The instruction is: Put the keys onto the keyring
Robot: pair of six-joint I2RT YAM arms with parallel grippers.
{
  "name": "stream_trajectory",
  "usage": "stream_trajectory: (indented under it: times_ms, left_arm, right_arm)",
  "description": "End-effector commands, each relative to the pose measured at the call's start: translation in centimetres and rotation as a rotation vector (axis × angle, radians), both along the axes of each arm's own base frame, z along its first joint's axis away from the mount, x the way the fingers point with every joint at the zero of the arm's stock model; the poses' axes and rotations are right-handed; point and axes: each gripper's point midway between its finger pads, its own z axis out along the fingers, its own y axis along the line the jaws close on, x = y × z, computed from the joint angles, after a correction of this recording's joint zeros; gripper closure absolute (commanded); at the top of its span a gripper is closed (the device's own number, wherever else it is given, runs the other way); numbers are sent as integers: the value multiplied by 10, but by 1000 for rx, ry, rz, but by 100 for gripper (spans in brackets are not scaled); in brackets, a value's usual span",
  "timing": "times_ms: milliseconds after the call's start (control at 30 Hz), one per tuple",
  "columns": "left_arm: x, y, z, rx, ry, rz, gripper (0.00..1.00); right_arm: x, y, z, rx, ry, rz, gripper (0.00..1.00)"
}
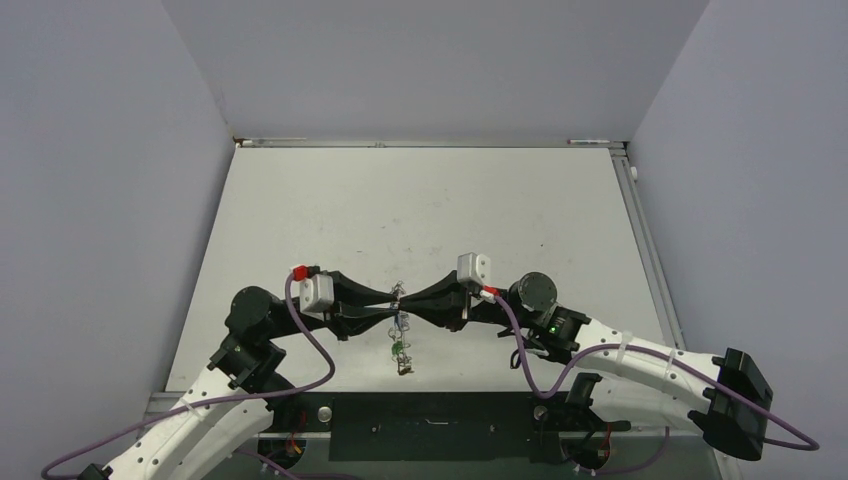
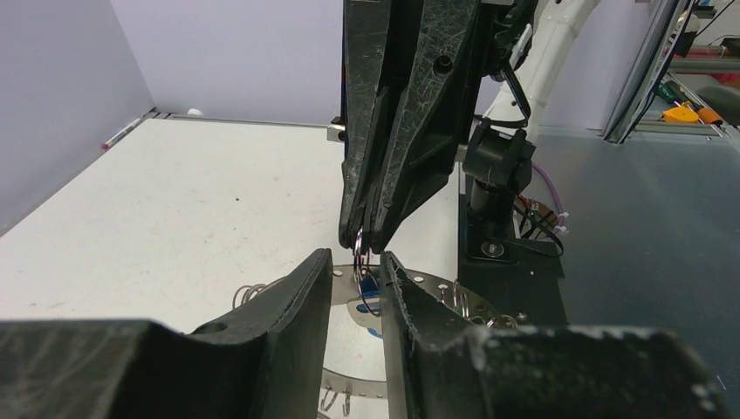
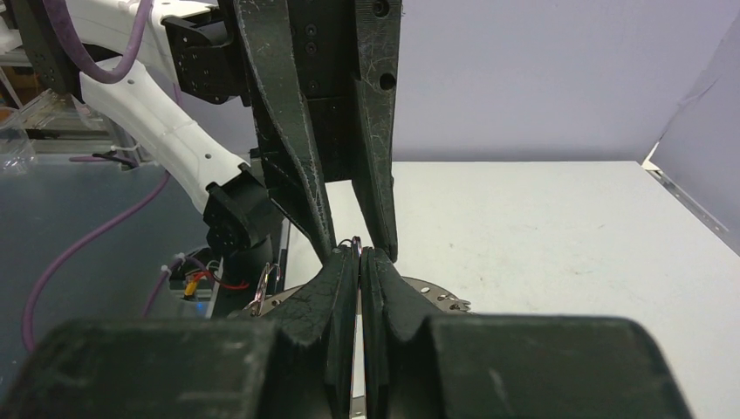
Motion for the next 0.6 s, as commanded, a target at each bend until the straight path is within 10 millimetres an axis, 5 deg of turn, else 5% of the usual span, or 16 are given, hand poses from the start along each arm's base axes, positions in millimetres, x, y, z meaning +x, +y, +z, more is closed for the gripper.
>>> stream_trajectory:
  times_ms: [0, 333, 467, 567]
  left_arm:
    - [-3, 0, 11, -37, -38, -16, 78]
    - [1, -1, 7, -31, -6, -7, 81]
    - [-2, -1, 8, -32, -27, -17, 100]
    - [0, 2, 11, -35, -42, 3, 100]
  right_arm:
    - [-5, -2, 41, 124, -75, 28, 95]
    - [-7, -2, 44, 136, -87, 37, 95]
    - [-8, -1, 44, 137, -84, 48, 95]
    - [-12, -1, 44, 145, -81, 72, 95]
